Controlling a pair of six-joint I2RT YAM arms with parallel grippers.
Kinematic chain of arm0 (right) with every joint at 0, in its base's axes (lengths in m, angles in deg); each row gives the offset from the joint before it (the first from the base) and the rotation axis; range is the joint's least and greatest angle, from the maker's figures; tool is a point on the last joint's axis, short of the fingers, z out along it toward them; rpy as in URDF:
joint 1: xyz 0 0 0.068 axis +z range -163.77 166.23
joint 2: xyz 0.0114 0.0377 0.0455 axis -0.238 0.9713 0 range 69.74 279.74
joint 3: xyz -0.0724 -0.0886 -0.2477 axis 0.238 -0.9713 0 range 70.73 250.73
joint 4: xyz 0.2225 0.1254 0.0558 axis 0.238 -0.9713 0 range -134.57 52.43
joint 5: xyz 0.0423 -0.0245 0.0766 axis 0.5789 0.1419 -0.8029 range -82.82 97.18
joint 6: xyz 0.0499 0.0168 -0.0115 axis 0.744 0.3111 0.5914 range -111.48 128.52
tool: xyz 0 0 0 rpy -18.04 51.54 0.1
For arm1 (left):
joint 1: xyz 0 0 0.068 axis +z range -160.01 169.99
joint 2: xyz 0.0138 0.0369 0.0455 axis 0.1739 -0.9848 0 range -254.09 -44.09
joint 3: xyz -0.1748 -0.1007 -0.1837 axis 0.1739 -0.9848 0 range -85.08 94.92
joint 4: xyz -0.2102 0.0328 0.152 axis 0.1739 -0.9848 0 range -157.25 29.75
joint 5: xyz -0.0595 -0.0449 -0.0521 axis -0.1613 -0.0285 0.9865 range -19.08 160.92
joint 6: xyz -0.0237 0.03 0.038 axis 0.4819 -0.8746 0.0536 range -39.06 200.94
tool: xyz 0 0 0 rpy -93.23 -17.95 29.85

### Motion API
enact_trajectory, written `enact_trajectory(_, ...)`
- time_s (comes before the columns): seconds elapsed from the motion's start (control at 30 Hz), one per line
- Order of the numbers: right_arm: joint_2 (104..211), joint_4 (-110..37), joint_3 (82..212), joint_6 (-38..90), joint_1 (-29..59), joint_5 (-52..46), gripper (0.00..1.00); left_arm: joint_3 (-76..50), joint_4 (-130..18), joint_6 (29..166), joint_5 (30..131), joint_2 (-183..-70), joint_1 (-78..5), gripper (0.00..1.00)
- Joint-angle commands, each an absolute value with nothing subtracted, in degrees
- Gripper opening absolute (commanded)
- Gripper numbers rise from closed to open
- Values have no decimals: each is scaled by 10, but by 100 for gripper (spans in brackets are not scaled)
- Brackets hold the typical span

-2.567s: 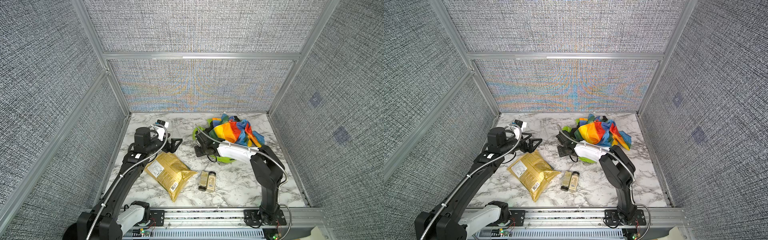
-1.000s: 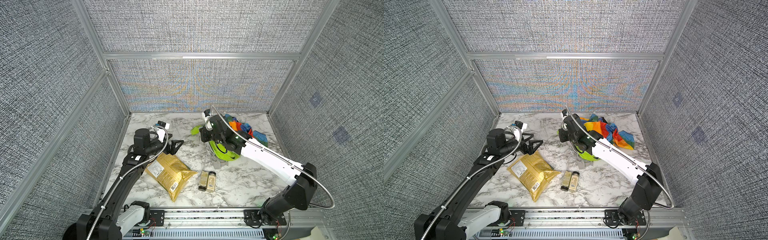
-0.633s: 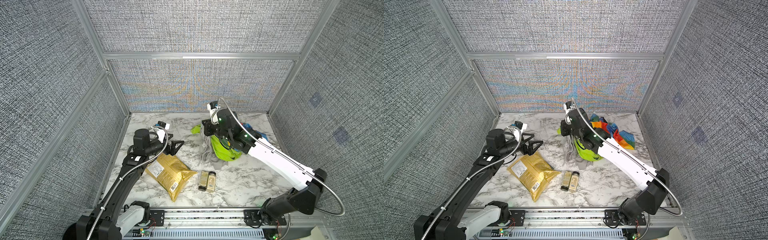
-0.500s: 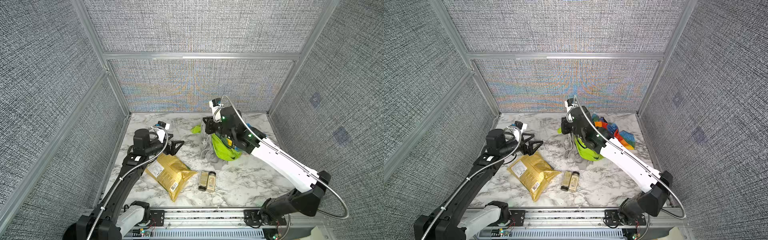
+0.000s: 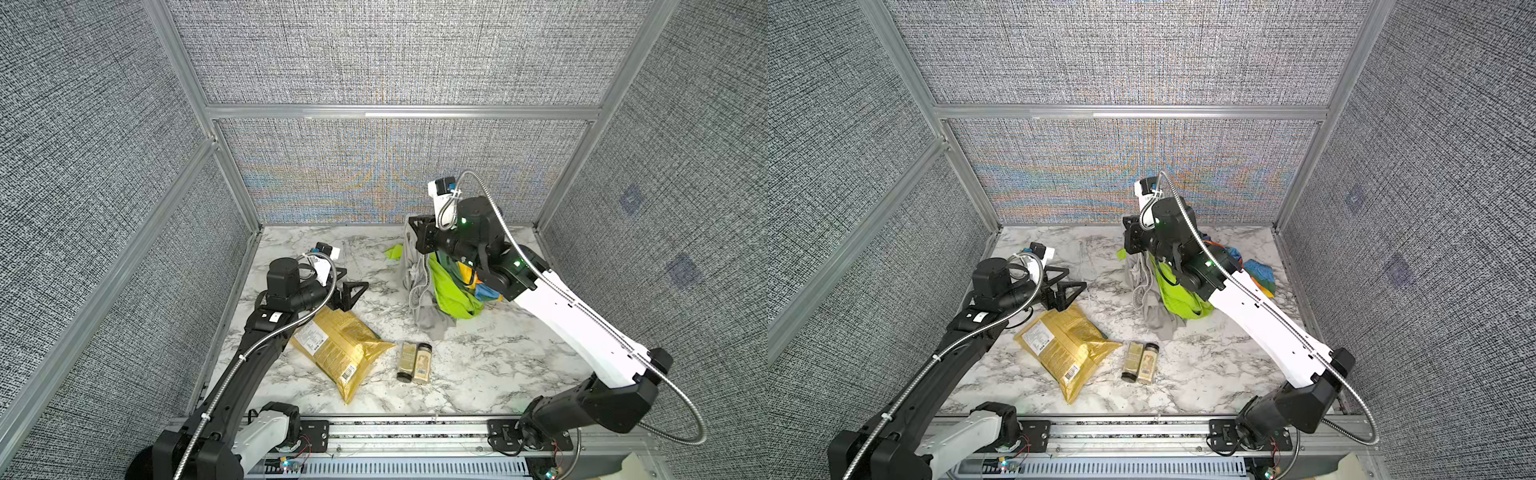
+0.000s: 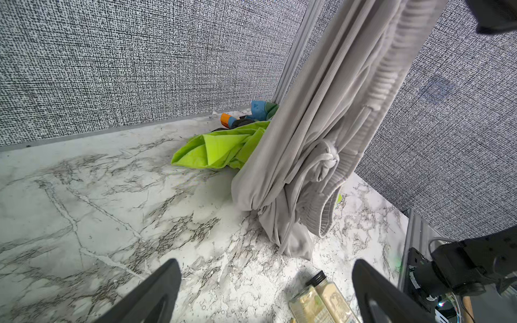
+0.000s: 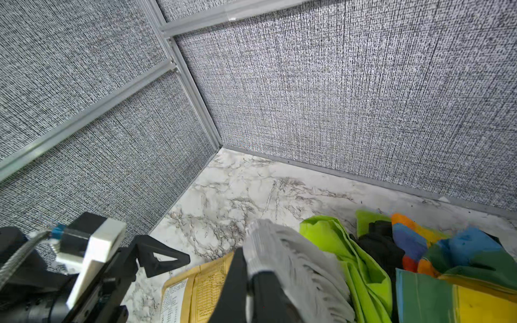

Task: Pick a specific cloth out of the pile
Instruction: 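Lift the grey sweatpants upward out of the pile with the right gripper, then raise the sweatpants high with the right gripper while the left gripper approaches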

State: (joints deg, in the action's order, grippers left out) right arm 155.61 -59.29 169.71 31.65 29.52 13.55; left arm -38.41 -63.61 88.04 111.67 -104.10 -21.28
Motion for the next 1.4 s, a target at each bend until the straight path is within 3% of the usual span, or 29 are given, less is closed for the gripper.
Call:
enact_trajectory(0.0, 1558, -559, 1728, 311, 295, 124, 5, -384, -608, 882, 1124, -1039, -213, 99)
enact_trajectory(0.43, 1583, -566, 1842, 287, 282, 131, 5, -382, -610, 883, 1128, -1046, -213, 99)
enact_trajectory(0.83, 1559, -502, 1844, 321, 258, 151, 5, -382, -606, 885, 1140, -1052, -213, 98)
enact_trajectory(1.37, 1594, -487, 1929, 374, 235, 77, 5, -381, -609, 887, 1142, -1050, -214, 98)
